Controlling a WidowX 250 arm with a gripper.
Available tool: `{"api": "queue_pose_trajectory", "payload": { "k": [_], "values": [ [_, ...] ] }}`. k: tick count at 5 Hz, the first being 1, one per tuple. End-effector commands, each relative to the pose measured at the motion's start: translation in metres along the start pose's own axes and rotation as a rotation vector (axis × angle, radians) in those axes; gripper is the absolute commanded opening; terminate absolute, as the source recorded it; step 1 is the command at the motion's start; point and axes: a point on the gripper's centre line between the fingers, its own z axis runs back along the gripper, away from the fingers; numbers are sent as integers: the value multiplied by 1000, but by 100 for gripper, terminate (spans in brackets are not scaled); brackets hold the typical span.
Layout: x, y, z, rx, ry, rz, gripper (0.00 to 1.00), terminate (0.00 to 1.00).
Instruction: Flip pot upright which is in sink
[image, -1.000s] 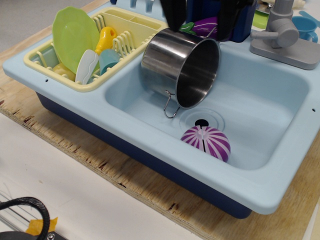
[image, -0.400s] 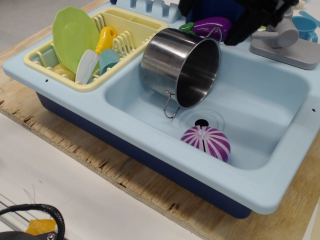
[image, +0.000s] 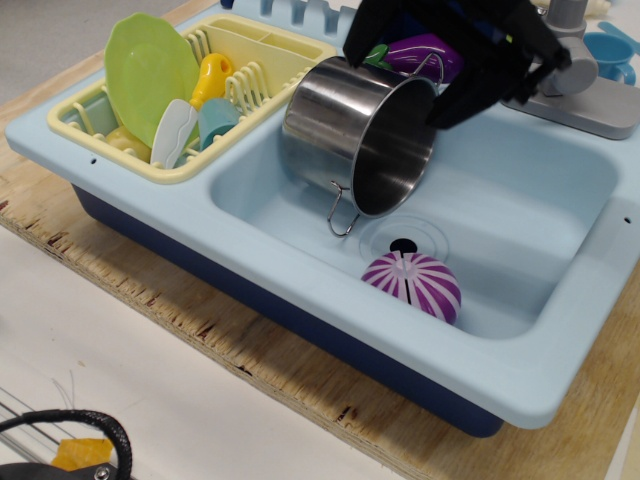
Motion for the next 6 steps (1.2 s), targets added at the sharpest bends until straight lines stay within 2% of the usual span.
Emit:
{"api": "queue_pose_trajectory", "payload": {
  "k": [1,2,4,5,6],
  "values": [
    [3,-6,-7,19,-22,-2,100,0],
    [10,-9,-17,53,-23,-7,100,0],
    [27,-3,-26,127,28,-17,100,0],
    [31,9,-23,114,-16,11,100,0],
    [29,20,-30,101,-28,0,100,0]
  ]
}}
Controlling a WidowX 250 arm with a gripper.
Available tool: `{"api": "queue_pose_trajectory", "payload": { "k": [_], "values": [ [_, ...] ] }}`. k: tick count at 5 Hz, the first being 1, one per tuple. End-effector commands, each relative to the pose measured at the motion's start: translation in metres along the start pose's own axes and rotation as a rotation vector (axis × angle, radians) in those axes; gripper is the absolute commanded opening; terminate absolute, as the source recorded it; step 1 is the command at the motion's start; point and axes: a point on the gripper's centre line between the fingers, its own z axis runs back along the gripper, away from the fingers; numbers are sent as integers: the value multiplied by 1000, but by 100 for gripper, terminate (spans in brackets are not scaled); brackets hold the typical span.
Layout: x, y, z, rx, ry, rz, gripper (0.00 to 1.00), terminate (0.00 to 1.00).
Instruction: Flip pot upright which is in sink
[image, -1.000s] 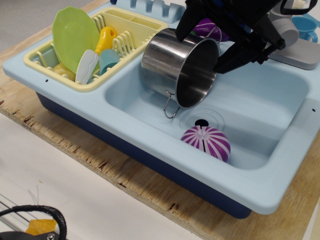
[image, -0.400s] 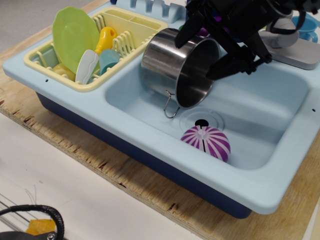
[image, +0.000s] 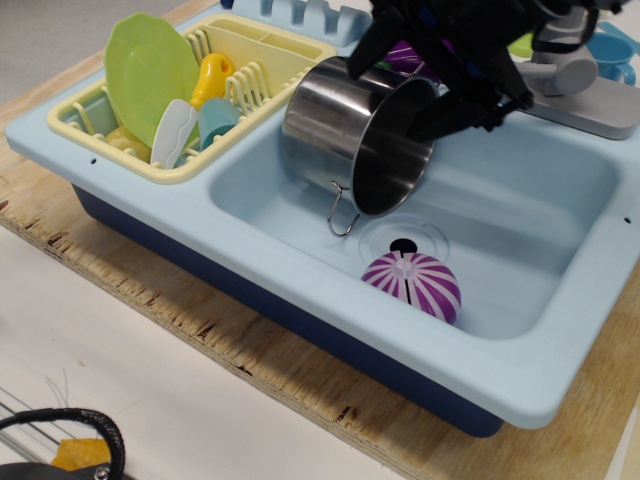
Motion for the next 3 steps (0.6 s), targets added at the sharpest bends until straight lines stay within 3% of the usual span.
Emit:
{"api": "queue_pose_trajectory", "payload": {
  "k": [1,2,3],
  "values": [
    [3,32,-3,-35,-50,40,100,0],
    [2,35,-4,-18,-45,27,0,0],
    [6,29,-8,-37,-41,1,0,0]
  ]
}}
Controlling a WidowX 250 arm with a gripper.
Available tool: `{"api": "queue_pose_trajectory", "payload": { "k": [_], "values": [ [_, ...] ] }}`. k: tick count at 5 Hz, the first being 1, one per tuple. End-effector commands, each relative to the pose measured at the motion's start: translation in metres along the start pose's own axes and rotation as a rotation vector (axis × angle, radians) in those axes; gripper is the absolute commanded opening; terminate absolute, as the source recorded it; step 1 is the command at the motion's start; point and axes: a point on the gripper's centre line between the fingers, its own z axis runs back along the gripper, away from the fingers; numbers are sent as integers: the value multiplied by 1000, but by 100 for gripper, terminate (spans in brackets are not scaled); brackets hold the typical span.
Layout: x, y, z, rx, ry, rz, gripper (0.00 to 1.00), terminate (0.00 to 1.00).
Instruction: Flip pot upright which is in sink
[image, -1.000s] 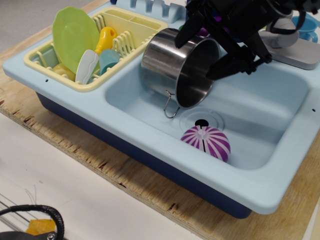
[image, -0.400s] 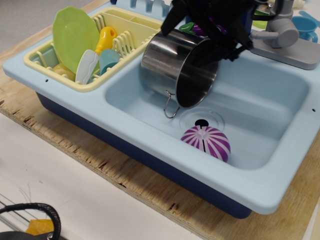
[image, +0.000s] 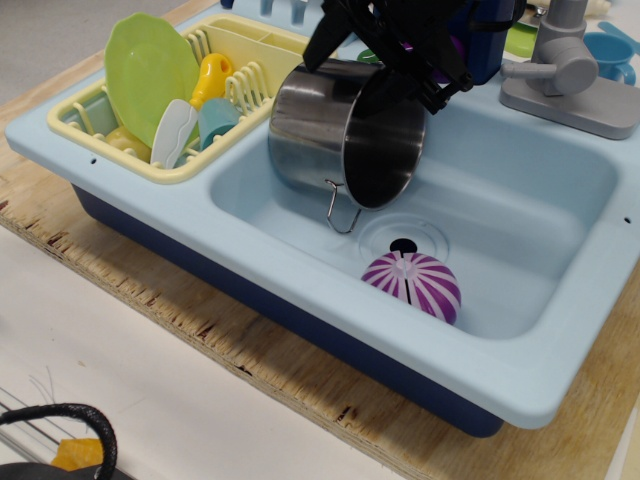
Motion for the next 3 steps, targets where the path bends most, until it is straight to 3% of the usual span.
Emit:
{"api": "queue_pose_trajectory", "payload": {
  "k": [1,2,3],
  "values": [
    [10,-2,0,-52,-23,35,0,0],
    [7,-8,-2,-140,-8,77,0,0],
    [0,-7,17,-149,-20,116,0,0]
  ]
}}
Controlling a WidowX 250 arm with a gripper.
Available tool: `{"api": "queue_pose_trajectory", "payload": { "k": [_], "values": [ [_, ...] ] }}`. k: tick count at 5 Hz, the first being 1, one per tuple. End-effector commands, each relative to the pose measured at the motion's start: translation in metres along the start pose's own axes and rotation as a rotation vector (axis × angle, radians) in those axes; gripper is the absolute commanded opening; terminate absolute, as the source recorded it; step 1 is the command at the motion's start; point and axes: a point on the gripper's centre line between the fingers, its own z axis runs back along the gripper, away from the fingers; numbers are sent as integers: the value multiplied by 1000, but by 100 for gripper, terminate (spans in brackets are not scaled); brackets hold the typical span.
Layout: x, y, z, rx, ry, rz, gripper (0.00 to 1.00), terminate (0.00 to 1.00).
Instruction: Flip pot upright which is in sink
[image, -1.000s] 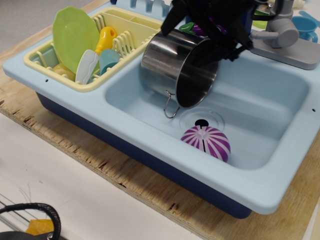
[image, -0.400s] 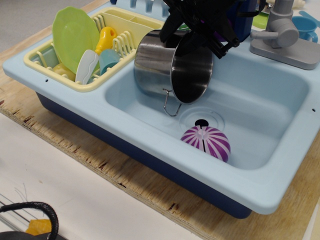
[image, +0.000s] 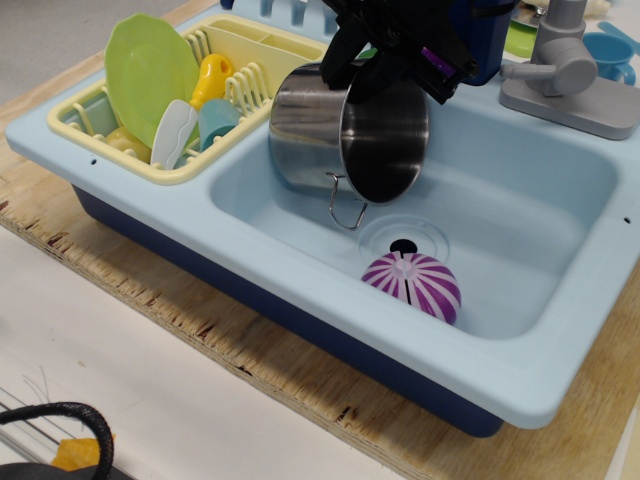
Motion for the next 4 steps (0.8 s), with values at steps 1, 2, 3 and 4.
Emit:
{"api": "queue_pose_trajectory", "payload": {
  "k": [1,2,3,4],
  "values": [
    [-20,18,36,-105,-10,126,0,0],
    [-33,28,50,-231,6,201,0,0],
    [-26,26,61,-318,29,221,0,0],
    [-21,22,48,-422,31,234,0,100]
  ]
}}
